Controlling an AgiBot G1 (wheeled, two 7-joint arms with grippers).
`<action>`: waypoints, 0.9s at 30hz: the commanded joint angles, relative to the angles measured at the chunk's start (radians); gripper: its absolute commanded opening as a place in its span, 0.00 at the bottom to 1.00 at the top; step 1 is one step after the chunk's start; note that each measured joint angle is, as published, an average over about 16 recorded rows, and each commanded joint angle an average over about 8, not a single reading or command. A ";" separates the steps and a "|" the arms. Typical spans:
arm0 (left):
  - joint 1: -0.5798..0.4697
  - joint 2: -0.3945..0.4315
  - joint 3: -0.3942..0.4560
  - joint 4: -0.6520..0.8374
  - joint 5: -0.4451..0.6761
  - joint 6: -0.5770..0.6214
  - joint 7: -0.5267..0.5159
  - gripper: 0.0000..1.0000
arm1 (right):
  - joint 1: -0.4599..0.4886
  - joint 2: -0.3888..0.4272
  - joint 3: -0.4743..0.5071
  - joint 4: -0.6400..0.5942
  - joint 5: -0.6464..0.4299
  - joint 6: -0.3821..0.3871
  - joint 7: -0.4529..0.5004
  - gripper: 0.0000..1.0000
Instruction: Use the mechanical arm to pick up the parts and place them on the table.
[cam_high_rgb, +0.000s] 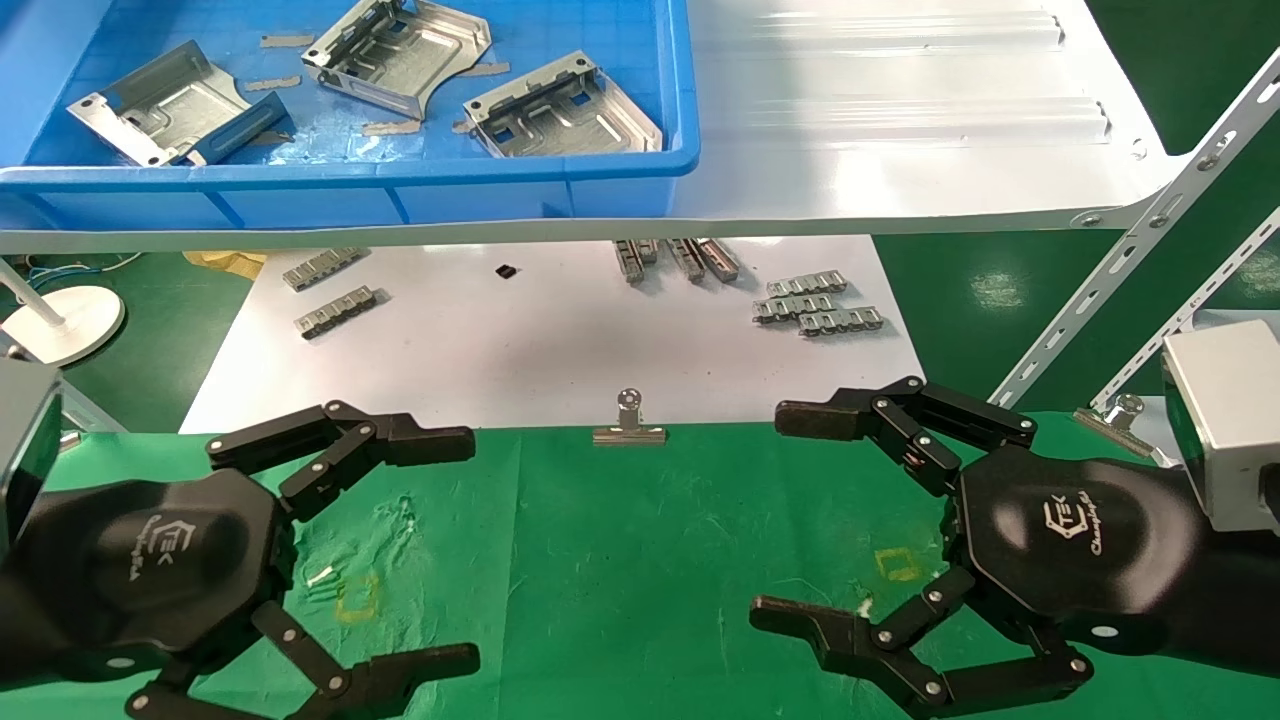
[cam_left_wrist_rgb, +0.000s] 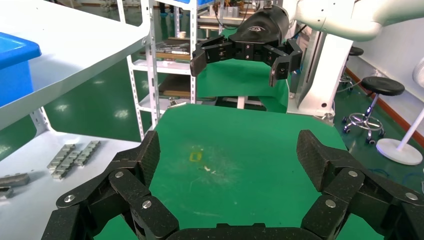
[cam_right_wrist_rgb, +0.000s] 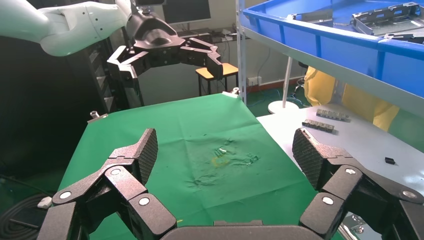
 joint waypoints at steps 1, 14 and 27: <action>0.000 0.000 0.000 0.000 0.000 0.000 0.000 1.00 | 0.000 0.000 0.000 0.000 0.000 0.000 0.000 0.19; 0.000 0.000 0.000 0.000 0.000 0.000 0.000 1.00 | 0.000 0.000 0.000 0.000 0.000 0.000 0.000 0.00; 0.000 0.000 0.000 0.000 0.000 0.000 0.000 1.00 | 0.000 0.000 0.000 0.000 0.000 0.000 0.000 0.00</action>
